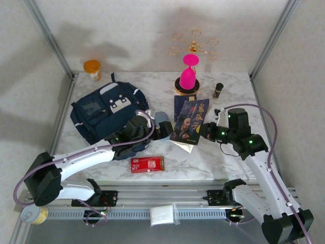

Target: Pack the student bag

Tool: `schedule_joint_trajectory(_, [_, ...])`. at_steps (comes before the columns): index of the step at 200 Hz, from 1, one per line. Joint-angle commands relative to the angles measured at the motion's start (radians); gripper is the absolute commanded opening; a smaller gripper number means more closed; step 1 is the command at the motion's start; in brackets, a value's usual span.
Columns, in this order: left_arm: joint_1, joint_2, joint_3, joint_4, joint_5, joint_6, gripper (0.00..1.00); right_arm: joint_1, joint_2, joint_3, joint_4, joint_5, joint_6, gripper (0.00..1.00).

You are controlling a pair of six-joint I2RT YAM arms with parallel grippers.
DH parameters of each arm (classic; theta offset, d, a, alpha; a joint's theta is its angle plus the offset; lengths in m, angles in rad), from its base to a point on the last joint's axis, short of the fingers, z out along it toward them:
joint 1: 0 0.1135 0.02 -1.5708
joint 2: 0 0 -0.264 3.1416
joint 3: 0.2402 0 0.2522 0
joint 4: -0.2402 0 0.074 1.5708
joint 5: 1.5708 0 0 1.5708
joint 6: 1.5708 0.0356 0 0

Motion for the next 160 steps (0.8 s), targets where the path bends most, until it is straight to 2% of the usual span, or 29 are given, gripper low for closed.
schedule_joint_trajectory(1, [0.055,-0.038,-0.041,0.080,0.128,0.009,0.97,-0.001,0.003,0.053,0.127,-0.169,-0.029,0.00])
schedule_joint_trajectory(22, [0.084,-0.049,-0.071,0.179,0.200,0.007,0.98,-0.001,0.015,0.059,0.183,-0.223,-0.018,0.00])
schedule_joint_trajectory(52, [0.087,0.006,-0.092,0.419,0.335,-0.045,0.99,-0.001,0.043,0.023,0.326,-0.340,0.036,0.00])
schedule_joint_trajectory(62, [0.085,0.027,-0.094,0.480,0.361,-0.066,0.96,-0.001,0.052,0.017,0.347,-0.352,0.036,0.00])
schedule_joint_trajectory(100, [0.087,0.037,-0.094,0.553,0.379,-0.092,0.77,-0.001,0.090,-0.007,0.328,-0.348,-0.009,0.00])
schedule_joint_trajectory(121, [0.087,0.027,-0.104,0.566,0.375,-0.103,0.60,-0.004,0.109,-0.013,0.280,-0.308,-0.052,0.00])
schedule_joint_trajectory(160, [0.086,0.026,-0.113,0.594,0.374,-0.128,0.36,-0.006,0.141,-0.007,0.273,-0.299,-0.069,0.00])
